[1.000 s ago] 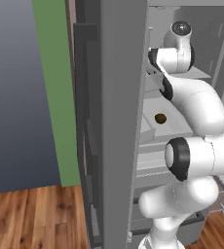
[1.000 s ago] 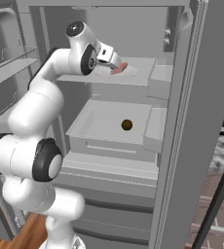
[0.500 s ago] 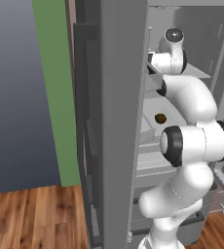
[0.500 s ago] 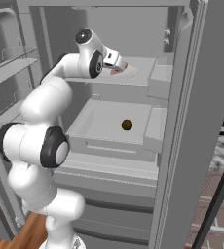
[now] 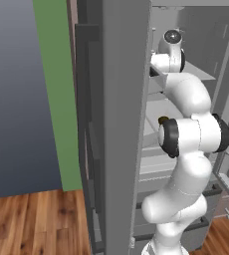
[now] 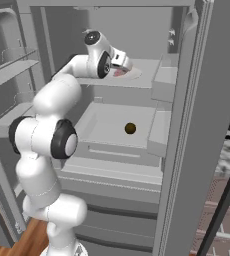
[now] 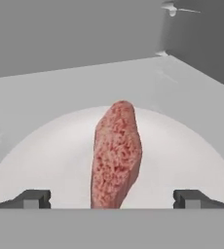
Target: Transport the steak from the fridge to the microwave and turn on the microwave.
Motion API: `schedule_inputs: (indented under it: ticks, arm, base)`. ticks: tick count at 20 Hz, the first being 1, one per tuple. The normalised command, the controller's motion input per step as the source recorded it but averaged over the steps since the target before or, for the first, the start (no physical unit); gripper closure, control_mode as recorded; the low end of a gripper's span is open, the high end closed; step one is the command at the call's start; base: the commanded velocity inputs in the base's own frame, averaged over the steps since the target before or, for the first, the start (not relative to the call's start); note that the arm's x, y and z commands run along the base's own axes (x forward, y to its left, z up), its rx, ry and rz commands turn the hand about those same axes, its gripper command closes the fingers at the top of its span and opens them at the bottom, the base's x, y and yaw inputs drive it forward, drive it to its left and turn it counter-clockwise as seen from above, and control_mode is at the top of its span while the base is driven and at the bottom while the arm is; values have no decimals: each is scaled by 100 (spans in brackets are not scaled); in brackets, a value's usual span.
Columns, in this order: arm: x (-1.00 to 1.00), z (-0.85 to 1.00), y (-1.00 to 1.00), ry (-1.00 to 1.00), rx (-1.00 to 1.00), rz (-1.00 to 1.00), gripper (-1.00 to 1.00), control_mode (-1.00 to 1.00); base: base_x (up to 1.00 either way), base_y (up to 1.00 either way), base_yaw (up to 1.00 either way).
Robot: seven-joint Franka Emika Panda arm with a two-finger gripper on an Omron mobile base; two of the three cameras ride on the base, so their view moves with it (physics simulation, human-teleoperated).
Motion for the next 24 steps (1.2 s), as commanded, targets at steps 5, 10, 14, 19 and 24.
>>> schedule_inputs:
  ticks: [5, 10, 14, 19, 24]
  arm:
    - [37, -15, -5, 0, 0, 0, -100, -100]
    - [30, -16, -10, 0, 0, 0, -100, -100]
    - [24, -11, -11, 0, 0, 0, -100, -100]
    - [22, -11, -2, 0, 0, 0, -100, -100]
    - [15, -9, 0, 0, 0, 0, -100, -100]
  base:
    - [0, 0, 0]
    - [0, 0, 0]
    - [0, 0, 0]
    - [0, 0, 0]
    - [0, 0, 0]
